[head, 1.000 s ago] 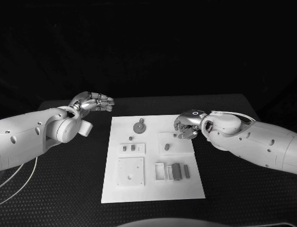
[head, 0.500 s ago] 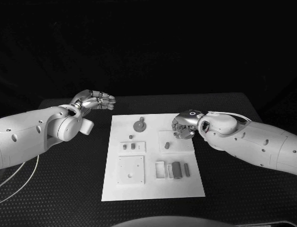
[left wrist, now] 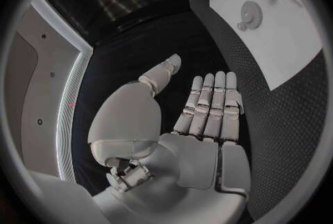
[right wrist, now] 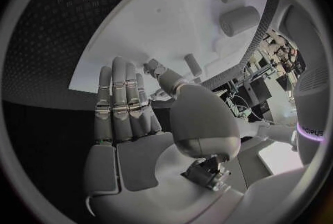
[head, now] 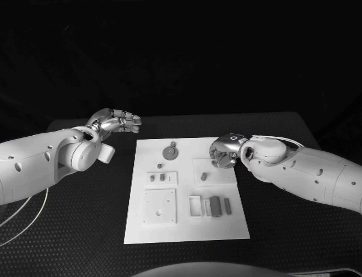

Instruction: Assemble the parts on the task board

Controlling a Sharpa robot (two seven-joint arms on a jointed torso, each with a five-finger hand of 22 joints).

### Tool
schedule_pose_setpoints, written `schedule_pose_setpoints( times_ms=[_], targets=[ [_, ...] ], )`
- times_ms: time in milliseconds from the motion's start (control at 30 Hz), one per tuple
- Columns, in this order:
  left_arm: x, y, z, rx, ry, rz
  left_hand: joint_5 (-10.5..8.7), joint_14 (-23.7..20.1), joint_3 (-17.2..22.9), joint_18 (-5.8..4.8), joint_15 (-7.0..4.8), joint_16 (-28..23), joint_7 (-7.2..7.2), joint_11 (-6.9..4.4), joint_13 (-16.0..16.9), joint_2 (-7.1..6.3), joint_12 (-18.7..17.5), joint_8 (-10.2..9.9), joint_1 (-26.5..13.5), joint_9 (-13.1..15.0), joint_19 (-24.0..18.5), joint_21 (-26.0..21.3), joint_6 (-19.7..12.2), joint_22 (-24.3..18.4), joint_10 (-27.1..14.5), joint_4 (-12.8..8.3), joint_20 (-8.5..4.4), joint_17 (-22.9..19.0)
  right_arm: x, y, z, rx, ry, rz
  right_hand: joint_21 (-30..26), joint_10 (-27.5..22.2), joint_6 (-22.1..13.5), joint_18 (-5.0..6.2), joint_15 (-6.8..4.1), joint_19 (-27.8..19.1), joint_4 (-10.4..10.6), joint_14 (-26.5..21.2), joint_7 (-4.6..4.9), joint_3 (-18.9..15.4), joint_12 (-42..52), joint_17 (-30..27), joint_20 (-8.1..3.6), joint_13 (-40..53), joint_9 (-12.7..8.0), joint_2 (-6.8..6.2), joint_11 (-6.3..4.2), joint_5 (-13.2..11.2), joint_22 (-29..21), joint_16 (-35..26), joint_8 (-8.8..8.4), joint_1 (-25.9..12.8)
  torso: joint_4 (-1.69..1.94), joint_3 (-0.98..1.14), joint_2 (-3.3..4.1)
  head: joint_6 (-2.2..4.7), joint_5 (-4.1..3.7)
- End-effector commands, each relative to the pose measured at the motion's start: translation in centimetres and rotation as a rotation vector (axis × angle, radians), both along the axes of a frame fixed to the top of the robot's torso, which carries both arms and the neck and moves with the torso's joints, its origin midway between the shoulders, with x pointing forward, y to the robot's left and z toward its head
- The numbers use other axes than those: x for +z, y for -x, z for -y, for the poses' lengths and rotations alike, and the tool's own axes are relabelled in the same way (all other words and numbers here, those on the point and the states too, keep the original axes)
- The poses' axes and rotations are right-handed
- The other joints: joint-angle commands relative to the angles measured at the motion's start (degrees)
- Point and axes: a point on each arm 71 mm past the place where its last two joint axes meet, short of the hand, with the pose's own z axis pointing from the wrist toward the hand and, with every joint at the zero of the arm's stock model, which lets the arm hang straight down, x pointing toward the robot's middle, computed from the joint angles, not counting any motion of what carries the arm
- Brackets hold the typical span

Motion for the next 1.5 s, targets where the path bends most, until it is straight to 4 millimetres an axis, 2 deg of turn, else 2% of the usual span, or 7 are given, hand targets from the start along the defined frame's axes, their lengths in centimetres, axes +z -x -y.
schedule_pose_setpoints(
  times_ms=[33, 633, 667, 733, 833, 1100, 1500],
  targets=[
    [0.2, 0.0, 0.3, -0.010, 0.015, 0.011, 0.11, 0.2, -0.3, 0.71, 0.07, -0.3, 0.76, 0.28, -0.1, 0.21, 0.2, 0.2, -0.1, -0.1, 0.0, 0.2, -0.1, -0.1, 0.2, -0.1, 0.54, 0.1, -1.0, 0.5, -0.3, 0.019, 0.029, -0.041, -0.1, 0.5, 0.6, 0.76, 0.14, 0.4, 0.0, 0.5, -0.08, 0.6, -0.4, 0.1, 0.01, -0.1, 0.0, 1.06, -0.02, 0.1, 0.0, -0.2, 0.25, 0.3, -0.03, -0.01, 0.01, -0.13, 0.13],
    [0.1, 0.0, 0.3, -0.009, 0.011, 0.004, -0.08, 0.3, -0.3, 0.94, 0.24, -0.5, 0.88, 0.40, -0.4, 0.21, 0.0, 0.2, 0.2, -0.2, 0.0, 0.2, -0.4, -0.5, 0.1, -0.3, 0.74, 0.3, -1.5, 0.7, -0.4, 0.022, 0.040, -0.062, 0.2, 1.8, 1.7, 0.76, -0.30, 1.2, -0.2, 1.4, -0.57, 1.0, -0.3, 0.9, -0.30, 0.0, 0.0, 2.09, -0.53, 0.1, 0.3, 0.1, 0.78, 0.9, -0.08, 0.01, -0.01, -0.52, 0.34],
    [0.1, 0.0, 0.3, -0.009, 0.011, 0.003, -0.09, 0.3, -0.3, 0.95, 0.25, -0.5, 0.89, 0.40, -0.4, 0.21, 0.0, 0.2, 0.2, -0.2, 0.0, 0.2, -0.4, -0.5, 0.0, -0.3, 0.75, 0.3, -1.5, 0.7, -0.4, 0.023, 0.043, -0.063, 0.2, 2.1, 2.0, 0.76, -0.41, 1.4, -0.1, 1.6, -0.67, 1.6, -0.3, 1.1, -0.41, 0.0, 0.0, 2.05, -0.65, 0.1, 0.4, 0.2, 0.86, 1.4, -0.08, 0.01, -0.01, -0.52, 0.34],
    [0.1, 0.0, 0.3, -0.010, 0.011, 0.003, -0.10, 0.4, -0.3, 0.95, 0.26, -0.5, 0.89, 0.40, -0.5, 0.21, 0.0, 0.2, 0.2, -0.3, 0.0, 0.2, -0.4, -0.5, 0.0, -0.3, 0.76, 0.3, -1.6, 0.7, -0.5, 0.028, 0.050, -0.068, 0.3, 2.9, 2.6, 0.76, -0.57, 2.2, 0.3, 2.1, -0.77, 4.5, -0.5, 1.7, -0.42, 0.1, -0.2, 1.10, -0.82, 0.1, 0.5, 0.5, 0.94, 1.6, -0.10, 0.00, 0.00, -0.56, 0.35],
    [0.1, 0.0, 0.3, -0.010, 0.011, 0.004, -0.12, 0.4, -0.3, 0.98, 0.27, -0.5, 0.91, 0.42, -0.5, 0.20, 0.0, 0.1, 0.3, -0.3, 0.0, 0.2, -0.5, -0.6, 0.0, -0.3, 0.77, 0.3, -1.8, 0.8, -0.6, 0.036, 0.064, -0.073, 0.4, 3.6, 3.4, 0.76, -0.76, 2.6, 0.1, 2.3, -1.10, 5.7, -0.5, 2.3, -0.58, 0.2, -0.2, 1.15, -1.06, 0.1, 0.7, 0.8, 1.27, 1.2, -0.10, -0.01, 0.00, -0.67, 0.37],
    [0.1, 0.0, 0.3, -0.009, 0.007, 0.004, -0.14, 0.4, -0.3, 1.02, 0.30, -0.5, 0.94, 0.44, -0.6, 0.18, -0.1, 0.1, 0.3, -0.3, 0.0, 0.2, -0.5, -0.7, 0.0, -0.3, 0.80, 0.4, -2.3, 1.0, -0.7, 0.036, 0.089, -0.066, 0.9, 5.0, 4.7, 0.76, -1.35, 3.6, 0.0, 3.4, -1.60, 6.7, -0.4, 3.5, -1.04, 0.6, -0.2, 1.57, -1.64, 0.1, 1.4, 1.7, 1.81, 1.2, -0.10, 0.02, -0.01, -0.94, 0.40],
    [0.1, 0.0, 0.3, -0.010, 0.001, 0.003, -0.15, 0.5, -0.3, 1.09, 0.37, -0.6, 1.01, 0.49, -0.7, 0.12, -0.1, 0.1, 0.5, -0.4, 0.0, 0.2, -0.7, -0.8, -0.2, -0.5, 0.87, 0.4, -2.7, 1.2, -0.8, 0.036, 0.104, -0.036, 1.3, 5.9, 5.5, 0.76, -1.75, 4.3, -0.2, 3.8, -1.93, 7.1, -0.4, 4.4, -1.47, 0.9, -0.1, 1.32, -2.03, 0.1, 1.9, 2.2, 2.16, 1.8, -0.15, 0.03, 0.00, -1.35, 0.32]
  ],
)
